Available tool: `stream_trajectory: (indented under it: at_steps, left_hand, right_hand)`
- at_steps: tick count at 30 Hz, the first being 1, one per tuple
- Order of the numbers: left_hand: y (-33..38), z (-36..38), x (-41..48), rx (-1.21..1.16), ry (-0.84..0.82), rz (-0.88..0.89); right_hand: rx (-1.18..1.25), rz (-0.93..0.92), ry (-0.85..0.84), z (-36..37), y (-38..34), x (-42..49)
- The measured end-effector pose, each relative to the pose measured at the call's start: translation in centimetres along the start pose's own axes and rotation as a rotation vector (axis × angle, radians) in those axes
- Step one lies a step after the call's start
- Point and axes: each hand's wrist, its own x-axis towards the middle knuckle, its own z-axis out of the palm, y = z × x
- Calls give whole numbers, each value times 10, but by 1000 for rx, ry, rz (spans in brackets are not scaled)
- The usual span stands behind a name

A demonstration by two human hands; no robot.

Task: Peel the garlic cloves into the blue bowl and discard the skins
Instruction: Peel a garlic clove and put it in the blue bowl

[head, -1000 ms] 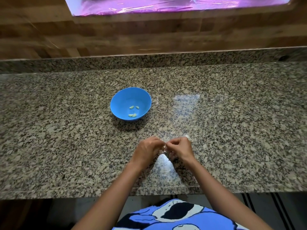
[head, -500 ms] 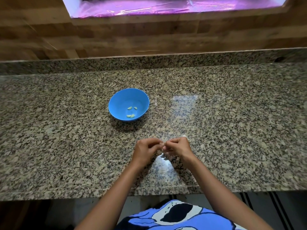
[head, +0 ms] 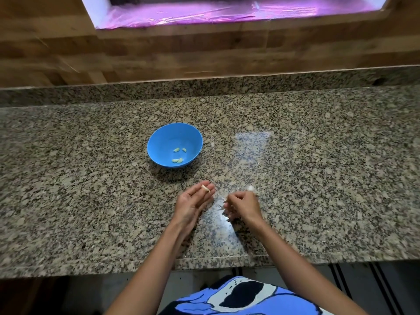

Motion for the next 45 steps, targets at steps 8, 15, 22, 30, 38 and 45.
stream_trajectory:
  at_steps: [8, 15, 22, 30, 38, 45]
  left_hand:
    - [-8, -5, -2, 174, 33, -38]
    - [-12, -6, -2, 405, 55, 61]
    - [-13, -11, -1, 508, 59, 162]
    - [-12, -12, -1, 587, 25, 275]
    - [-14, -14, 0, 649, 5, 318]
    - [-15, -16, 2, 675, -2, 335]
  right_hand:
    - [-574, -220, 66, 11, 6, 4]
    - [-489, -372, 46, 12, 10, 4]
    - [-371, -361, 5, 13, 11, 7]
    - [-323, -370, -74, 11, 8, 10]
    - [-331, -378, -58, 9, 9, 11]
    - [-337, -387, -32, 11, 10, 12]
